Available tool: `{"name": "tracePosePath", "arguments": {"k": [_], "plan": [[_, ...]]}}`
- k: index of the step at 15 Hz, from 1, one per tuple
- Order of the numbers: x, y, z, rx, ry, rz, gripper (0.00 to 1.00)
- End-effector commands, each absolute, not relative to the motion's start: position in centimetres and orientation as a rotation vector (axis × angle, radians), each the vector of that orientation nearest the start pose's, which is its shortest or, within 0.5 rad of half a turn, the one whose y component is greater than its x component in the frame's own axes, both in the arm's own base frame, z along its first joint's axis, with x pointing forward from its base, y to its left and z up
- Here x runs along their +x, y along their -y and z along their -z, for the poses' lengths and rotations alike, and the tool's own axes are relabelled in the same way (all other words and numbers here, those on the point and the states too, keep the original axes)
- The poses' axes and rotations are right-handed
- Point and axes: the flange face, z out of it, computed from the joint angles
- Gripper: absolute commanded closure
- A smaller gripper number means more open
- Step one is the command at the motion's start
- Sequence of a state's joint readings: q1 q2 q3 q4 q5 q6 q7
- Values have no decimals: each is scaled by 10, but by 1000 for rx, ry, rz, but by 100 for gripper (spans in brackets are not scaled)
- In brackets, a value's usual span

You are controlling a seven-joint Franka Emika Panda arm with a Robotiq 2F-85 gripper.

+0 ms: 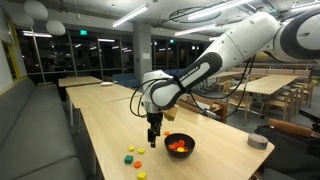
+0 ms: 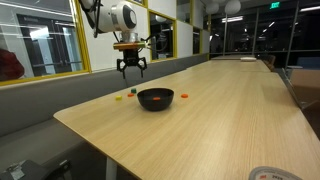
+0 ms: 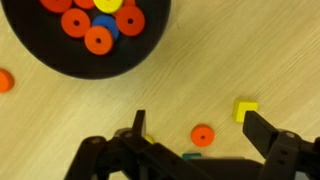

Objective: Put the discs on the table in the bowl

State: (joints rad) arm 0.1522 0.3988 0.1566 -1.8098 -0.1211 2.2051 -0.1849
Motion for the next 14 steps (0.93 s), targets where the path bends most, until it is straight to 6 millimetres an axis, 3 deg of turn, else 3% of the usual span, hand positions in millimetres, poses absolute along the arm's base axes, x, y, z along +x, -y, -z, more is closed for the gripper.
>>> {"name": "tracePosePath", "arguments": {"k": [1, 5, 9, 14], "plan": [[632, -222, -313, -3030, 991, 25, 0], [643, -238, -287, -3019, 1039, 5, 0], [664, -227, -270, -3047, 1000, 14, 0], [685, -216, -266, -3047, 938, 71, 0]]}}
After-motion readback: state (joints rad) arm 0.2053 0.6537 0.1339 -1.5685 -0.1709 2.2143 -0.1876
